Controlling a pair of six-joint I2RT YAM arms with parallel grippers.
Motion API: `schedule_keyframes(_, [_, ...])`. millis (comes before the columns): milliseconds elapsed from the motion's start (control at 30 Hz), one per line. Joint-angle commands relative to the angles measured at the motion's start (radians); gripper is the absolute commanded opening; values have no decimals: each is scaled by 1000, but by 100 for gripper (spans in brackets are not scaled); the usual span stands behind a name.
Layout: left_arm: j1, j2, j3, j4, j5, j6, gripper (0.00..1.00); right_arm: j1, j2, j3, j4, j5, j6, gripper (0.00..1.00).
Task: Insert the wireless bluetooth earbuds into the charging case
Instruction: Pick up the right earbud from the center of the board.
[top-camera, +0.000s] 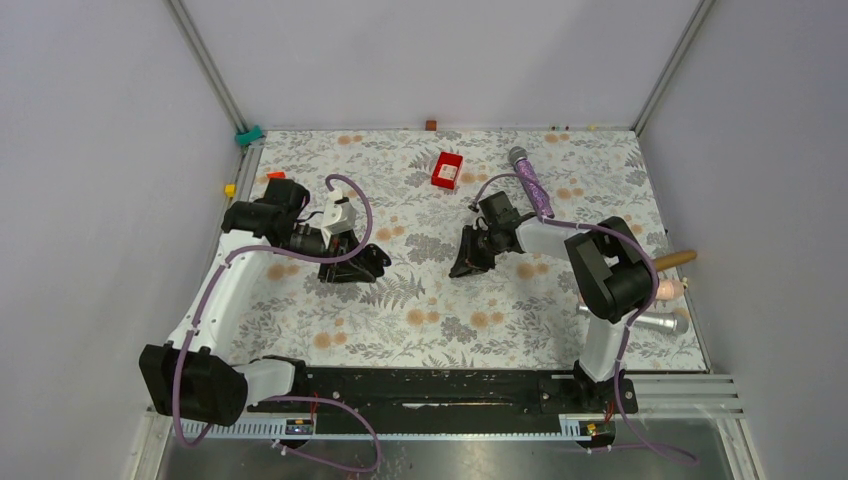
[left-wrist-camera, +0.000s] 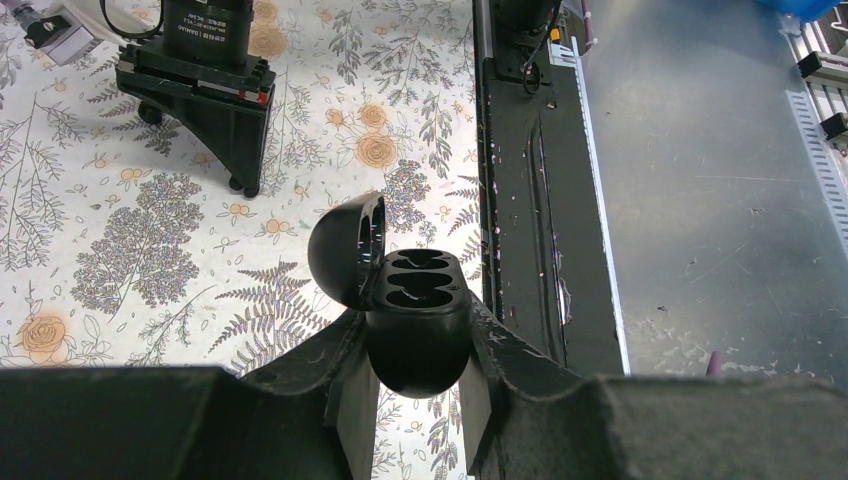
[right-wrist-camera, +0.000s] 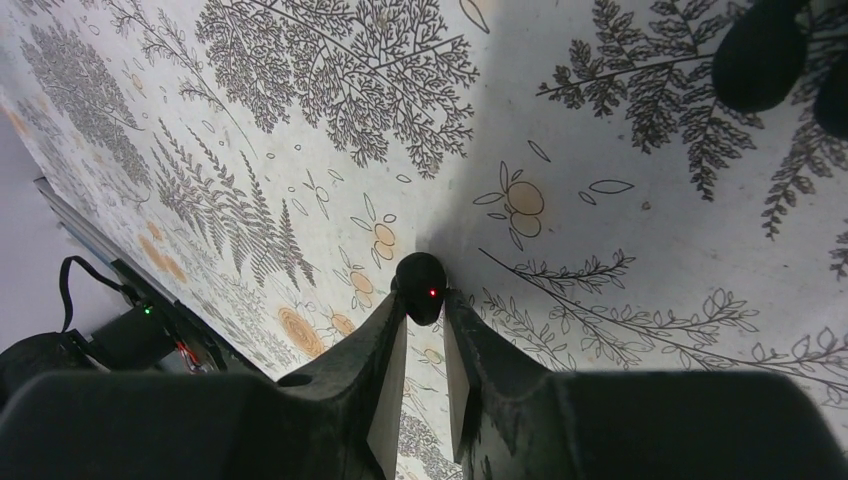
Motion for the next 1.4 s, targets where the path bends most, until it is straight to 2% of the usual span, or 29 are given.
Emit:
schedule_keyframes(0, [-2,-24,3,2,18,33,0,6,46,-4,-23,56,-22,25])
schedule_keyframes(333, [-3,-23,-1,3,26,36,0,6,-80,-5,11,36,-62,25])
schedule_keyframes(567, [-4,6,-2,0,49,42,0,5,-260,12,-3,58,-245,24])
schedule_keyframes(667, [-3,14,-1,1,55,39,0,4,-313,-5,4,73,-263,25])
schedule_keyframes(767, [-4,6,-2,0,57,40,0,2,-286,-12,-18,85,-239,26])
schedule_keyframes(933, [-4,-3,-3,0,56,40,0,-30,-166,-5,-87,106,-197,22])
schedule_keyframes(1100, [-4,4,-3,1,56,46,0,-50,-109,-49,-24,50,-146,22])
schedule_keyframes(1367, [-4,9,-1,1,52,46,0,-50,-37,-48,-15,17,-94,26])
